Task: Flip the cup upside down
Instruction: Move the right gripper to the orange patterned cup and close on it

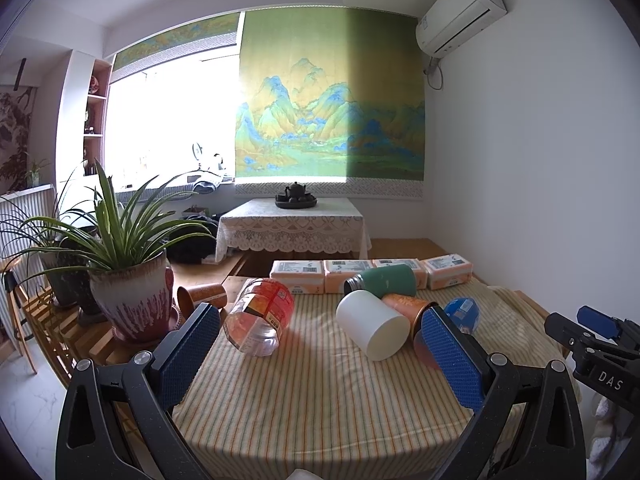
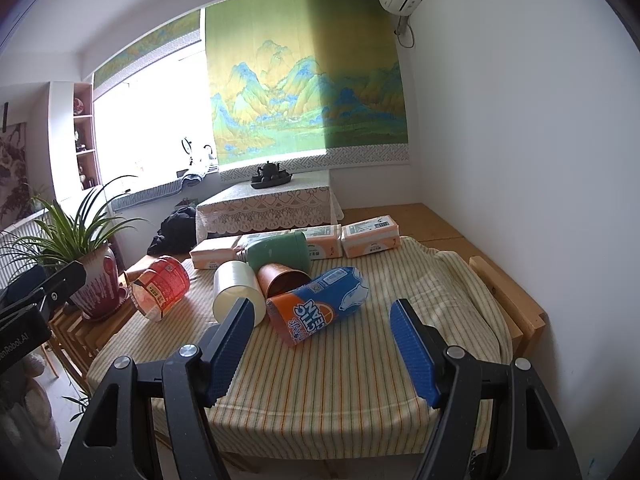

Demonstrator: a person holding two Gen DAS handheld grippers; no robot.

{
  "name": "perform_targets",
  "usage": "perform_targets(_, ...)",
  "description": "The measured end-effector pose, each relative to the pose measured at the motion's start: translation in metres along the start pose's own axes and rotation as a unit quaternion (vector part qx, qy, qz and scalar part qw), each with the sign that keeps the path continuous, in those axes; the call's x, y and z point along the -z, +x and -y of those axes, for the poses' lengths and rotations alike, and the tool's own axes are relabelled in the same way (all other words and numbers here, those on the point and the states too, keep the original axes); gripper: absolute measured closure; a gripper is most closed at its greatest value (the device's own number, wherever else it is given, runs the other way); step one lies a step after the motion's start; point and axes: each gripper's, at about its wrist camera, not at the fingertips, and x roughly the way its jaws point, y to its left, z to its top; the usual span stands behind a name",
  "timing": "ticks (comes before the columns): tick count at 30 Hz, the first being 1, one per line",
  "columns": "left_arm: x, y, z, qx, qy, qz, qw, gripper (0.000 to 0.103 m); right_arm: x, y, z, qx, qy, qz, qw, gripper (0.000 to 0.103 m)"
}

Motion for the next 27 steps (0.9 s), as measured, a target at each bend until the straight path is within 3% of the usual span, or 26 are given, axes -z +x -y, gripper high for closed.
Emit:
perform_targets(14,0.004,0.035,0.010,0.027,0.029,-0.051,0.9979,0.001,-0.009,0.030,0.010,-0.028,0.001,-0.042,0.999,0.028)
perform_targets(21,0.009,0.045,0.007,0.026,0.030,-0.062,0.9973,0.001,-0.049,0.090,0.002,-0.080,-0.044,-0.117,0.989,0.028)
perform_targets(27,0.013,0.053,-0.005,0.019,0.025,-0.076,0.9966,0.001,-0.072,0.158,-0.011,-0.122,-0.057,-0.197,0.971,0.028)
